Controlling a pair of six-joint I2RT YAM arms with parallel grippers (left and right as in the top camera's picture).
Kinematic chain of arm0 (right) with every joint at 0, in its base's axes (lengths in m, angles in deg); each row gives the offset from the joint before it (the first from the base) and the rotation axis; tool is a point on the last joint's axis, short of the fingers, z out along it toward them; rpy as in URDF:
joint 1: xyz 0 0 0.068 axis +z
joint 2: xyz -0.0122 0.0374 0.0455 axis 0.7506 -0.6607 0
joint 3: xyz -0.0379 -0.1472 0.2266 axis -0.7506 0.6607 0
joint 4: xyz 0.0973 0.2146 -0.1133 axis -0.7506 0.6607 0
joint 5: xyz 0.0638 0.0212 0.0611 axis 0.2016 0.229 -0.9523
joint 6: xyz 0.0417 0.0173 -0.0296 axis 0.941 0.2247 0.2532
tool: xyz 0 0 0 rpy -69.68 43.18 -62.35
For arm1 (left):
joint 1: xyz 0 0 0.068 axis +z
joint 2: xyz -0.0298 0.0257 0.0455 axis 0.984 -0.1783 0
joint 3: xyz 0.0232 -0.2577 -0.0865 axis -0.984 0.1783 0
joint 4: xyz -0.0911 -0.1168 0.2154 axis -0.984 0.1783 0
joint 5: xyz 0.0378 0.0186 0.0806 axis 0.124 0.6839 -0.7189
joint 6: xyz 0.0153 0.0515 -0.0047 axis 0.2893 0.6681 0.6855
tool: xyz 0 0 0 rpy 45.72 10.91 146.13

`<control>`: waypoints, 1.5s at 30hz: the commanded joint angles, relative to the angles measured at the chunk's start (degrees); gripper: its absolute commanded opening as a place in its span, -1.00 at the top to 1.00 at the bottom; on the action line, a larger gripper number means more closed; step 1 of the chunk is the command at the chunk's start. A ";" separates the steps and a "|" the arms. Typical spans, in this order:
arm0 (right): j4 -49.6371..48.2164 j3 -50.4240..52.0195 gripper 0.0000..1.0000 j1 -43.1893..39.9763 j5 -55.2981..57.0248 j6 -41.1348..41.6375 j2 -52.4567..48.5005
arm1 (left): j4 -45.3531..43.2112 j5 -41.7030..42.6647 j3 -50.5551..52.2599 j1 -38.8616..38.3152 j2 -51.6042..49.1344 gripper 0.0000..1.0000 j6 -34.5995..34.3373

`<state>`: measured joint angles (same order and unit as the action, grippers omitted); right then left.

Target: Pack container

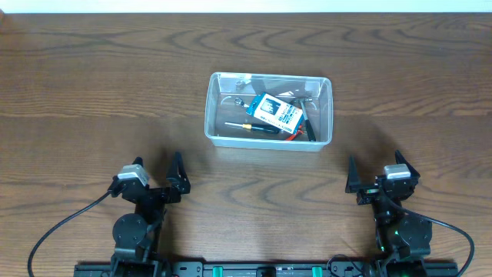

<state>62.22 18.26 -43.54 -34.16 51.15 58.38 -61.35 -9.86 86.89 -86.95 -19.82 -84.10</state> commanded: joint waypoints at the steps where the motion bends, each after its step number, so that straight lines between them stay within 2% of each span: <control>1: 0.26 0.09 -0.98 0.46 -0.39 0.70 0.42 | 2.05 0.11 1.33 -0.87 0.59 -0.96 -0.92; 16: 0.26 0.09 -0.98 0.46 -0.39 0.70 0.42 | 2.03 -0.31 1.33 -0.94 -0.81 -0.96 -0.76; 26: 0.26 0.09 -0.98 0.46 -0.39 0.70 0.42 | 1.64 3.82 1.31 -0.96 -1.64 -0.96 10.60; 45: 0.26 0.09 -0.99 0.46 -0.39 0.70 0.42 | 1.64 3.78 1.31 -0.94 -1.68 -0.96 10.54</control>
<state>62.22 18.26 -43.54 -34.16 51.15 58.38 -61.18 -6.48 86.89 -87.72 -21.29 -74.57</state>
